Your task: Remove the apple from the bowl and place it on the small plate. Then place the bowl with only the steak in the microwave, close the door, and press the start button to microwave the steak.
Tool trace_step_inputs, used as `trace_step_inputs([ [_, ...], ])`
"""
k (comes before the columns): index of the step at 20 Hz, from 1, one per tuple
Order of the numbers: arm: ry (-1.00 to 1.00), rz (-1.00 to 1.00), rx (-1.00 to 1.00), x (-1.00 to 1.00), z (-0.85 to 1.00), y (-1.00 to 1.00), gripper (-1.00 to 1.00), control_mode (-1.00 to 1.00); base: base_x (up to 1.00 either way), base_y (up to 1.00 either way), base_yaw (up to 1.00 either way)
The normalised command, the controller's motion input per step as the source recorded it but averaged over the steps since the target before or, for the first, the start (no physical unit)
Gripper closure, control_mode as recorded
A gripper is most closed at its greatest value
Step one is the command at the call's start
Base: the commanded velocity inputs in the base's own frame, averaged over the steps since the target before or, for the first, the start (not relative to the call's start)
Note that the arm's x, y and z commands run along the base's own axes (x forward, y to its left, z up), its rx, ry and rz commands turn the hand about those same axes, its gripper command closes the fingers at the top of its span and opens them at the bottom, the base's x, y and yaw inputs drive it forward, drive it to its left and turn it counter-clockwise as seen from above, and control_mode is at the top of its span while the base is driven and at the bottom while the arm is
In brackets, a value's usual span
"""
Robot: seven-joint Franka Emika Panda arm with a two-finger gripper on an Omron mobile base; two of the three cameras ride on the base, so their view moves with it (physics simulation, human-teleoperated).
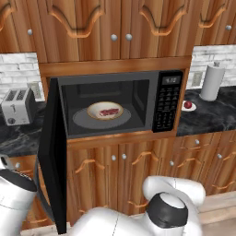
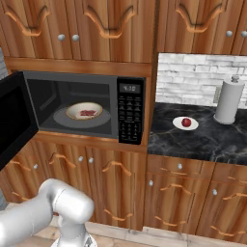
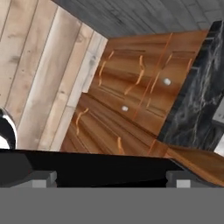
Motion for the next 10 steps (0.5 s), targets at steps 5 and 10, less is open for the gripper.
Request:
trace_step_inputs([
  [5, 0.01, 0.0, 0.01, 0.07, 0.0, -0.82, -1.0, -1.0, 0.0, 0.0, 0.0],
  [10, 0.0, 0.0, 0.04, 0.0, 0.0, -1.0, -1.0, -1.0, 0.0, 0.0, 0.0],
])
